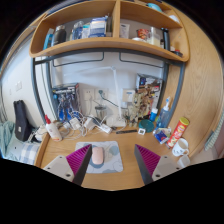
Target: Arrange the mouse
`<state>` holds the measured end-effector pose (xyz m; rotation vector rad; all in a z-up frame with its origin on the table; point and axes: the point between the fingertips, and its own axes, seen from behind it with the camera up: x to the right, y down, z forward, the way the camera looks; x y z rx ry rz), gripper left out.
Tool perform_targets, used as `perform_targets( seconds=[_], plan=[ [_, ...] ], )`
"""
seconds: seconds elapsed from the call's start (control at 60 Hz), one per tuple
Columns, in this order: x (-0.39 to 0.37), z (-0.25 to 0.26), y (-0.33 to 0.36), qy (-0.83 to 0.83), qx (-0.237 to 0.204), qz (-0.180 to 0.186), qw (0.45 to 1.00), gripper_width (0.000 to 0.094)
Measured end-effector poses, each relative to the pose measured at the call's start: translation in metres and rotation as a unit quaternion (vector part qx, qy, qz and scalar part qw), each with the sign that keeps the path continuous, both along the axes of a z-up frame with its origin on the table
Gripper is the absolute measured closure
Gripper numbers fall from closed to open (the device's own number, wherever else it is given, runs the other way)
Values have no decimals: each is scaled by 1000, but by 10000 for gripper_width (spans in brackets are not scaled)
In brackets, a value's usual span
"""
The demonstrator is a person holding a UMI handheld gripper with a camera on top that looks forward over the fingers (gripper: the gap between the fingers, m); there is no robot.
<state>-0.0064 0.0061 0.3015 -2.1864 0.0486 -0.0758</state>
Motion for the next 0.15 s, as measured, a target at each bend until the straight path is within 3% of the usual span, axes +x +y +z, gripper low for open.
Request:
perform_targets(
  seconds=[0.15],
  plan=[
    [14, 1, -21, -5, 1, -9, 1000, 84]
  ],
)
